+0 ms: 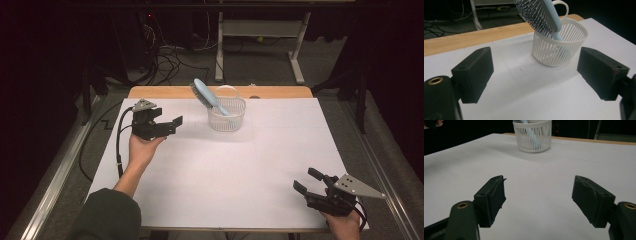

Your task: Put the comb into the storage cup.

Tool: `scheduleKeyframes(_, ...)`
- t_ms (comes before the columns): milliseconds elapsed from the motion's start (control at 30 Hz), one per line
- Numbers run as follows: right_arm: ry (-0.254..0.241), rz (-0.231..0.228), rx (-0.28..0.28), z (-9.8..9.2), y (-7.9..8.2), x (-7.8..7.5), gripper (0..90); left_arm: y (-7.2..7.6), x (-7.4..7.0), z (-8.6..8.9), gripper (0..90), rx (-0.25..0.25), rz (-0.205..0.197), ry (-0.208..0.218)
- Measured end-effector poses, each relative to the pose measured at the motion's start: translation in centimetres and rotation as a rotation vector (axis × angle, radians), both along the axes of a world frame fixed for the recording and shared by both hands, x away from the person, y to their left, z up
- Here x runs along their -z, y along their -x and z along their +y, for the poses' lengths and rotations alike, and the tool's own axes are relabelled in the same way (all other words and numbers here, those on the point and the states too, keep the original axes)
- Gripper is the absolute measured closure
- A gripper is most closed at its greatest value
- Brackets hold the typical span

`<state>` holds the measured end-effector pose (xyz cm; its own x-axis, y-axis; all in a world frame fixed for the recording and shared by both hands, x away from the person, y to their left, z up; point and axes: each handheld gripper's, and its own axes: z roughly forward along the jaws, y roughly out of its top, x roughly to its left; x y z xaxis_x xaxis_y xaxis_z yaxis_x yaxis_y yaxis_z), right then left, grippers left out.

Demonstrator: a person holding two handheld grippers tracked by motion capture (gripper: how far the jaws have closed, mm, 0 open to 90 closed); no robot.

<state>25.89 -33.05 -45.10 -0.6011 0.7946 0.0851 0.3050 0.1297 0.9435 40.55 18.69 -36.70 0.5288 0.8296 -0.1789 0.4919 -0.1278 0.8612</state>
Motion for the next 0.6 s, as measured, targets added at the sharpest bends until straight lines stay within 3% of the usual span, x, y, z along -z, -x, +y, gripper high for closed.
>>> scheduleKeyframes(600, -0.001, 0.0, 0.002, 0.0, 0.0, 0.0, 26.9, 1.2, 0.3, 0.8, 13.0, 0.003, -0.003, 0.018)
